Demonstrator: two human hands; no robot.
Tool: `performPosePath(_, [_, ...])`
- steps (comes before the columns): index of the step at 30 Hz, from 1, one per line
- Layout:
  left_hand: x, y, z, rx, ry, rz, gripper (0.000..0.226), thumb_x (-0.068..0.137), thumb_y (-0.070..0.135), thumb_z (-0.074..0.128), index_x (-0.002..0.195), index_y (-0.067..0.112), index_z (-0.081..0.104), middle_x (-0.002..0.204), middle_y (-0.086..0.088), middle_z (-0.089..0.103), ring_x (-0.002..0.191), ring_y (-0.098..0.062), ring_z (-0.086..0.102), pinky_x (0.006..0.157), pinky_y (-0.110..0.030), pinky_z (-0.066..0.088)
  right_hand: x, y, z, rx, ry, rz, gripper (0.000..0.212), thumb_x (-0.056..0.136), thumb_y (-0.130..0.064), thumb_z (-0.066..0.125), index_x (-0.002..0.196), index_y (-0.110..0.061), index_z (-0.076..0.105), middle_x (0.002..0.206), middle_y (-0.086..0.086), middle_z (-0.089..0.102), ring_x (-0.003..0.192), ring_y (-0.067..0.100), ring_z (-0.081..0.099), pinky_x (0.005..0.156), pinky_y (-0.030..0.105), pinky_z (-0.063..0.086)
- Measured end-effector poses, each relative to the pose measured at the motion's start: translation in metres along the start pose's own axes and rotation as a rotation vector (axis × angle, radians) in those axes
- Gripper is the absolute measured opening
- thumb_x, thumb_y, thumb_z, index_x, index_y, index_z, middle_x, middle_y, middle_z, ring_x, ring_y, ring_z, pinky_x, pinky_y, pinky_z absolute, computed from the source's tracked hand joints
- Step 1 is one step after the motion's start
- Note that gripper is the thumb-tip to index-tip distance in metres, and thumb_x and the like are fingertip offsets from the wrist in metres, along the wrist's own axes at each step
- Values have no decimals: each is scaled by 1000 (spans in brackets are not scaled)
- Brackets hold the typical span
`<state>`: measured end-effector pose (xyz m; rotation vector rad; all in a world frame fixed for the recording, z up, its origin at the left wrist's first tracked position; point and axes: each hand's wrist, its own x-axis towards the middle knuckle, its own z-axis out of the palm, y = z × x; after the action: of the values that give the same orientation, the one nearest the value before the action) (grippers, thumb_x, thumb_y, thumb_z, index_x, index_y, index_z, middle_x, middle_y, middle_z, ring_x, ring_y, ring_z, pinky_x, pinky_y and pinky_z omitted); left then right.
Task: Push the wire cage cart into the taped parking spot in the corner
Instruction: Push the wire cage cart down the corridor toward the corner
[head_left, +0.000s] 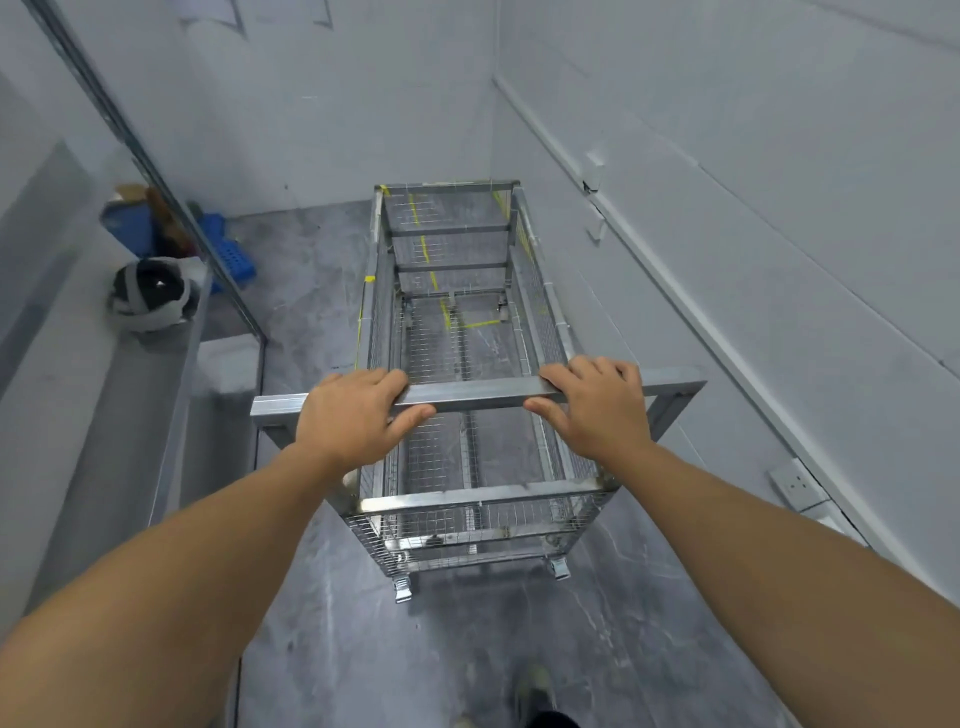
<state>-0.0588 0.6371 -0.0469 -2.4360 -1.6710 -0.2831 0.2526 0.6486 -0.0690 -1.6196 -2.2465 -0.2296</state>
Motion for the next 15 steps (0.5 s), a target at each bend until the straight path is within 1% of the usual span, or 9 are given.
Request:
performPosePath(4, [44, -26, 9, -7, -23, -7, 46, 90, 72, 29, 84, 29, 46, 74, 14, 53, 66, -14, 50, 67, -32, 33, 47, 8, 20, 8, 13, 8, 54, 90, -74, 29, 103, -33, 62, 89, -7, 58, 86, 22, 53, 82, 39, 27])
performPosePath(6, [66, -39, 15, 8, -28, -17, 49, 89, 72, 28, 85, 28, 49, 74, 14, 51, 64, -13, 46, 66, -32, 32, 71, 13, 31, 1, 20, 4, 53, 91, -74, 29, 102, -33, 62, 89, -7, 58, 85, 21, 53, 82, 38, 26])
performPosePath(8, [88, -53, 21, 13, -28, -14, 52, 89, 74, 25, 85, 28, 50, 73, 15, 47, 64, -12, 43, 64, -31, 31, 96, 18, 43, 11, 37, -7, 50, 91, -72, 33, 99, -32, 61, 87, -7, 57, 83, 22, 52, 82, 38, 27])
performPosePath(10, [110, -67, 28, 11, -26, -11, 54, 89, 74, 24, 87, 28, 51, 74, 14, 50, 64, -12, 45, 64, -31, 31, 120, 22, 53, 10, 57, -10, 46, 91, -70, 37, 98, -31, 60, 86, -5, 57, 83, 23, 52, 82, 40, 29])
performPosePath(12, [131, -83, 35, 8, -23, -8, 55, 89, 74, 25, 90, 27, 54, 77, 13, 57, 67, -14, 53, 64, -31, 33, 143, 26, 63, 10, 49, -11, 45, 92, -69, 37, 99, -31, 61, 87, -5, 58, 83, 23, 53, 82, 41, 32])
performPosePath(13, [142, -90, 39, 6, -18, -11, 56, 88, 75, 24, 89, 27, 54, 76, 12, 58, 67, -15, 54, 63, -32, 34, 154, 28, 68, 9, 54, -16, 46, 92, -69, 37, 99, -31, 61, 87, -5, 58, 83, 24, 53, 82, 42, 33])
performPosePath(15, [162, -102, 45, 2, -11, -17, 57, 87, 76, 23, 85, 27, 52, 71, 11, 54, 63, -15, 50, 62, -31, 33, 177, 32, 78, 5, 72, -26, 46, 92, -69, 37, 100, -31, 62, 87, -4, 60, 83, 24, 54, 82, 42, 34])
